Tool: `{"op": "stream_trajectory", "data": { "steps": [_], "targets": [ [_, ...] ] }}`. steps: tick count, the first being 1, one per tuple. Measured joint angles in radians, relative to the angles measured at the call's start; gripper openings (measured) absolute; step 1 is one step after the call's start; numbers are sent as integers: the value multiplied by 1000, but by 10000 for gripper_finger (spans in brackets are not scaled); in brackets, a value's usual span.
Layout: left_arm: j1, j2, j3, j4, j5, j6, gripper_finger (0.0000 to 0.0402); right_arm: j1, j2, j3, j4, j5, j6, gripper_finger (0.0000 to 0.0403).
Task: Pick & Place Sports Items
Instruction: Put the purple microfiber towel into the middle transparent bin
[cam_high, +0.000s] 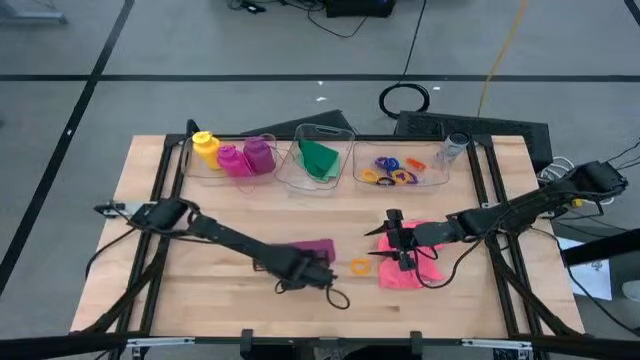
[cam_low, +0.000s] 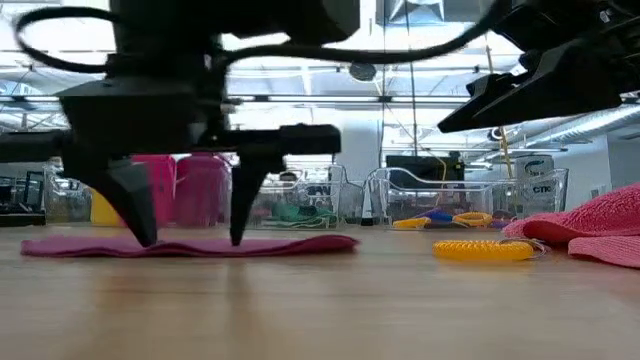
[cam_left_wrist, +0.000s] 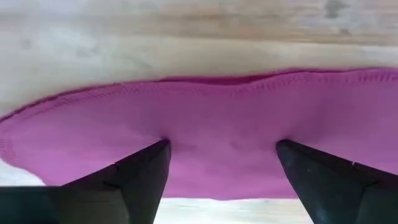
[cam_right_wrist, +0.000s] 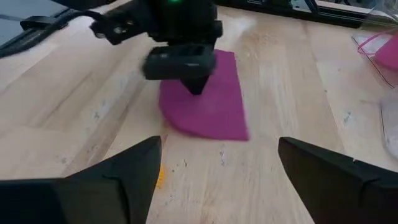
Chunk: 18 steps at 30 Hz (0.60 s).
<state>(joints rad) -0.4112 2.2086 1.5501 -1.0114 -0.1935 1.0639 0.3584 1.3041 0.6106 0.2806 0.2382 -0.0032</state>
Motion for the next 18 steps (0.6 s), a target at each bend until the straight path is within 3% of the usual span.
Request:
{"op": "stream_trajectory", "data": {
  "steps": [7,11,18],
  "targets": [
    [50,-3,0,-65,191,-316,257,0,0,0,0,-3,0,242],
    [75,-4,0,-65,258,-408,252,0,0,0,0,-3,0,242],
    [86,-4,0,-33,265,-436,177,0,0,0,0,-4,19,242]
  ]
}}
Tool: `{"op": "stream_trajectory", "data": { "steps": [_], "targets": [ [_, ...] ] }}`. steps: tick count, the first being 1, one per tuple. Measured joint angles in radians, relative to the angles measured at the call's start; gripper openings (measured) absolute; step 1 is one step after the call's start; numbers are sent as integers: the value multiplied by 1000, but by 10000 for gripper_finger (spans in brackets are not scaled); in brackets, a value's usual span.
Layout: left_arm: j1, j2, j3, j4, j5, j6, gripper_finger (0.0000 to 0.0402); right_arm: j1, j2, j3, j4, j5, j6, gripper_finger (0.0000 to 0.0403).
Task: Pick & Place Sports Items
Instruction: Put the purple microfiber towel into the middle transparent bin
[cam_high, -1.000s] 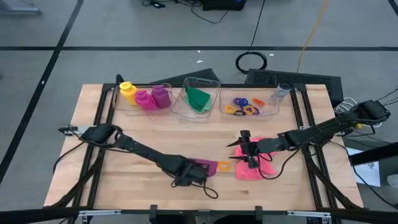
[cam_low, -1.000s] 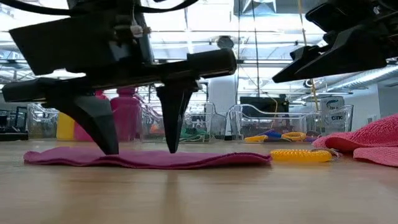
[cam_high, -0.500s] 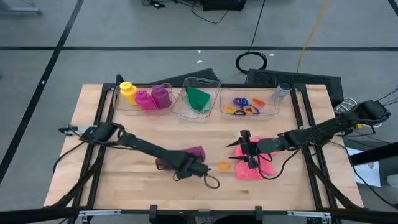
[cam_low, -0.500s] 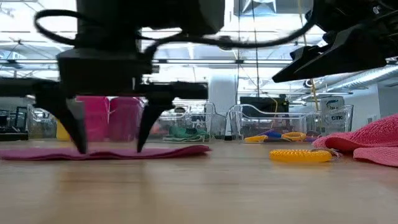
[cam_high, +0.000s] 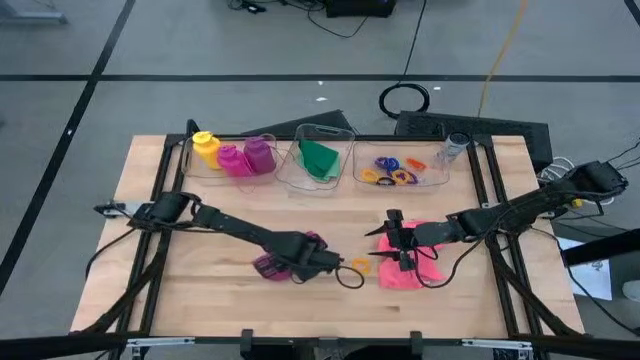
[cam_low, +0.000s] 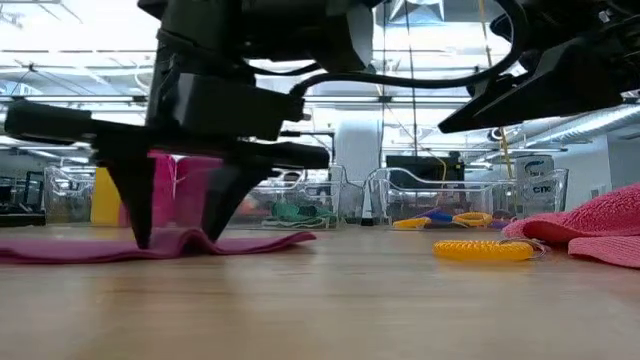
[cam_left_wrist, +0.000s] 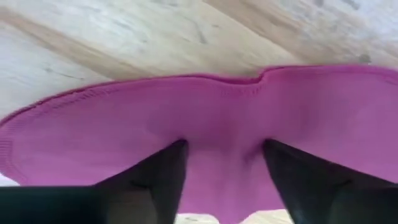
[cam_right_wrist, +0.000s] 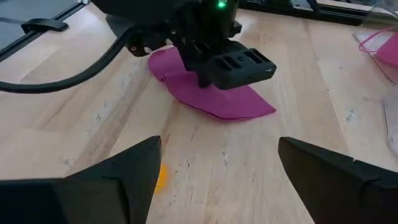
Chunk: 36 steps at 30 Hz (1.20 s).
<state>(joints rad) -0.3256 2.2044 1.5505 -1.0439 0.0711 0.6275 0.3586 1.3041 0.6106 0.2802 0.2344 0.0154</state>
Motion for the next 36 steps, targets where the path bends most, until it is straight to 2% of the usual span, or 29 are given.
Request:
{"op": "stream_trajectory", "data": {
  "steps": [5,12,19,30,36],
  "targets": [
    [0,0,0,42,2,-50,110,4,0,0,0,0,0,242],
    [-3,-7,0,41,-47,-124,4,4,0,0,0,0,0,242],
    [14,-100,-15,20,-63,-215,2,4,0,0,-1,0,0,242],
    [54,-396,-9,19,-105,-384,1,4,0,0,7,0,0,242],
    [95,-495,-9,14,-124,-437,1,4,0,0,7,0,0,242]
  ]
}}
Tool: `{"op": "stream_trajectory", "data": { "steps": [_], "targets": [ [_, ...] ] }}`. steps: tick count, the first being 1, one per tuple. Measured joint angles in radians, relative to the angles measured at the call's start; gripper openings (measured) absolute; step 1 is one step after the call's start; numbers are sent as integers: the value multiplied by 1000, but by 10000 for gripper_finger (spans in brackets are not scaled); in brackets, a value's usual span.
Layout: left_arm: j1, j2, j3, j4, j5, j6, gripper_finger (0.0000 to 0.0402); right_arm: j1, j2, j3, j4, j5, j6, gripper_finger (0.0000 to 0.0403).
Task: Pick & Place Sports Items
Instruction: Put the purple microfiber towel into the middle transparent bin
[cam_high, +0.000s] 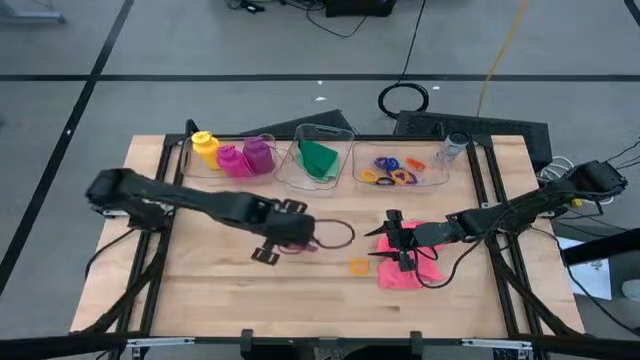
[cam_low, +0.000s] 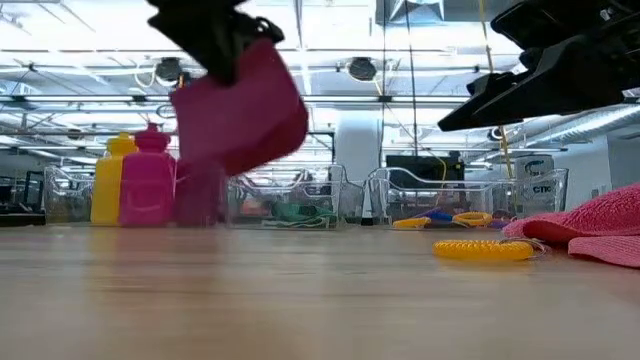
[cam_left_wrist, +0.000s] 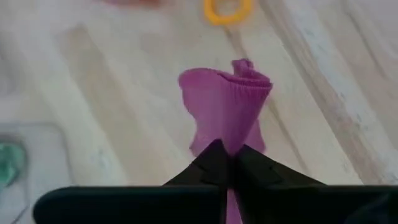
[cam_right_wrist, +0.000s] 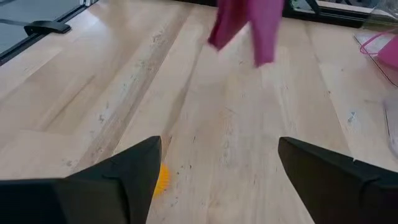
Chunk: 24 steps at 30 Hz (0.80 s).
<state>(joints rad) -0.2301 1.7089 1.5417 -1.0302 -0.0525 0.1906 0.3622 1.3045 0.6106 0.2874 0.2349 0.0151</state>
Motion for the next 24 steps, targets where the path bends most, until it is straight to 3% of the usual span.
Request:
{"op": "stream_trajectory", "data": {
  "steps": [6,9,16,24],
  "targets": [
    [106,-60,1,-30,53,-2,1,0,0,0,3,0,0,242],
    [193,-76,1,-41,106,4,1,0,0,0,21,0,0,242],
    [418,-70,58,-22,120,115,0,0,0,0,45,0,-11,242],
    [660,-66,212,34,385,93,0,0,0,0,45,0,-11,242]
  ]
}}
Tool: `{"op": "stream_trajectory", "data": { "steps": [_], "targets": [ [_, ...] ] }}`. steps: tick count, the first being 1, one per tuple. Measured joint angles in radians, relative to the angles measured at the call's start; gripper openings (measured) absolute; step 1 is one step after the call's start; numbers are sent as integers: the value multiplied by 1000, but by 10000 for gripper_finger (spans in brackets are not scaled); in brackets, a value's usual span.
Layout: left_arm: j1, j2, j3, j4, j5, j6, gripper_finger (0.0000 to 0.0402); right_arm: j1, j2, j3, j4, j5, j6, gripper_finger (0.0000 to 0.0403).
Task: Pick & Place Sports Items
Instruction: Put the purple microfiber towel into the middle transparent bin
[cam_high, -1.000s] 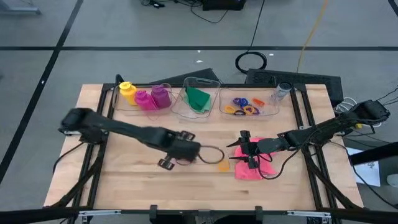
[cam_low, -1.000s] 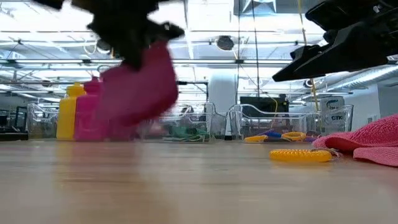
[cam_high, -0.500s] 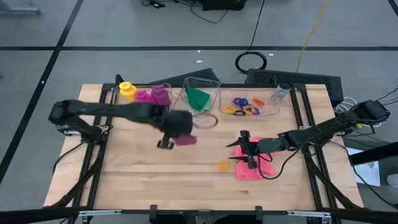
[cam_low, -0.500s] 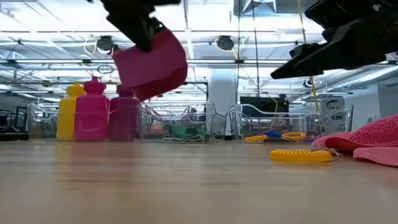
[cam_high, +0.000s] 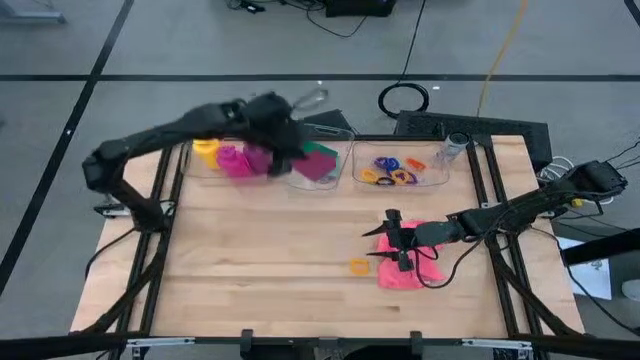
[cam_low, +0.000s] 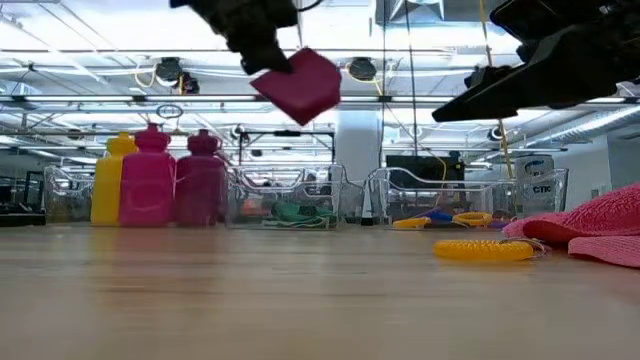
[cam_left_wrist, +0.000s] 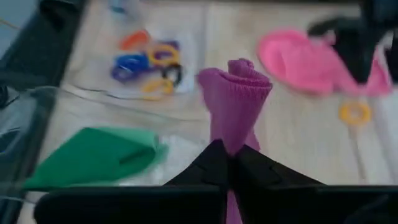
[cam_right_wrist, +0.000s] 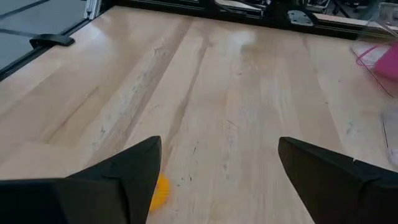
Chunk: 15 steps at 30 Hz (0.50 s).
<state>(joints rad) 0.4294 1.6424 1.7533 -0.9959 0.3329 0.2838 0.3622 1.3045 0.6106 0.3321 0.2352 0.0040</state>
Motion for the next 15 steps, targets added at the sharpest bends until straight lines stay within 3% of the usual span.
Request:
{"op": "stream_trajectory", "data": {
  "steps": [7,11,15],
  "targets": [
    [123,26,8,66,55,-44,0,0,0,0,0,0,-9,242],
    [159,73,8,84,140,-54,0,0,0,0,0,0,-8,242],
    [171,136,8,83,161,-56,0,0,0,0,0,0,-11,242]
  ]
}}
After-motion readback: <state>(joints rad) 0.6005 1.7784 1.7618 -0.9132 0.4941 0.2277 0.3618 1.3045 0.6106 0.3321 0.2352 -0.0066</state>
